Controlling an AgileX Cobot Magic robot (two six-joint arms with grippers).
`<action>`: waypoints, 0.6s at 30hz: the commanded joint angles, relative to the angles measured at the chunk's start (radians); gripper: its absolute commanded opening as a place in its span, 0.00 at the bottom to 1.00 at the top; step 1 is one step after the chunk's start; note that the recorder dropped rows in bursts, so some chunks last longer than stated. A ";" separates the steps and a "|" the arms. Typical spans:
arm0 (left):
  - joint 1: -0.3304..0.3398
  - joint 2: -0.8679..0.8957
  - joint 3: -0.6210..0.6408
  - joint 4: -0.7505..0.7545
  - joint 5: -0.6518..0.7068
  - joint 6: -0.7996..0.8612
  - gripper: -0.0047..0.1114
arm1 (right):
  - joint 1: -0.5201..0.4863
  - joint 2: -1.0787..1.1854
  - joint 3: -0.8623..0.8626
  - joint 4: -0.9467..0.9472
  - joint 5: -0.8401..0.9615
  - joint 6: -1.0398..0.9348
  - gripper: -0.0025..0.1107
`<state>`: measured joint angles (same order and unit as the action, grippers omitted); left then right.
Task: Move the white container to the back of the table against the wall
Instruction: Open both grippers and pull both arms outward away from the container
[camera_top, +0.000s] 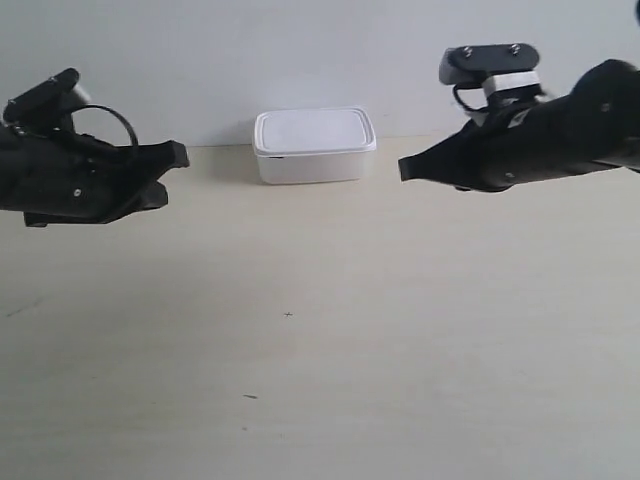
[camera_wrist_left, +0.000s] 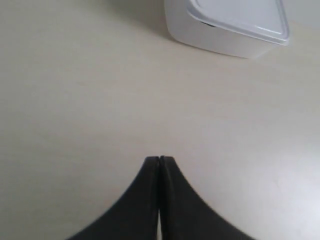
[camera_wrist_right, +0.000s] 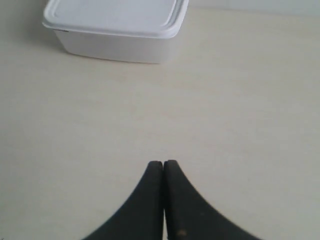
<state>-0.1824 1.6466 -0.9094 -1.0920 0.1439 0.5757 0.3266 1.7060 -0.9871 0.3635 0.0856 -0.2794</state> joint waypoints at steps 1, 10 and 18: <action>-0.035 -0.215 0.154 -0.006 -0.012 -0.002 0.04 | -0.001 -0.222 0.121 0.003 -0.001 0.047 0.02; -0.060 -0.704 0.391 0.005 0.058 -0.002 0.04 | -0.001 -0.625 0.299 0.006 0.101 0.067 0.02; -0.060 -1.065 0.493 0.007 0.204 -0.002 0.04 | -0.001 -0.950 0.422 0.072 0.107 0.107 0.02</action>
<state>-0.2374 0.6671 -0.4373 -1.0901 0.2952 0.5757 0.3266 0.8559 -0.6020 0.4151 0.1856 -0.1770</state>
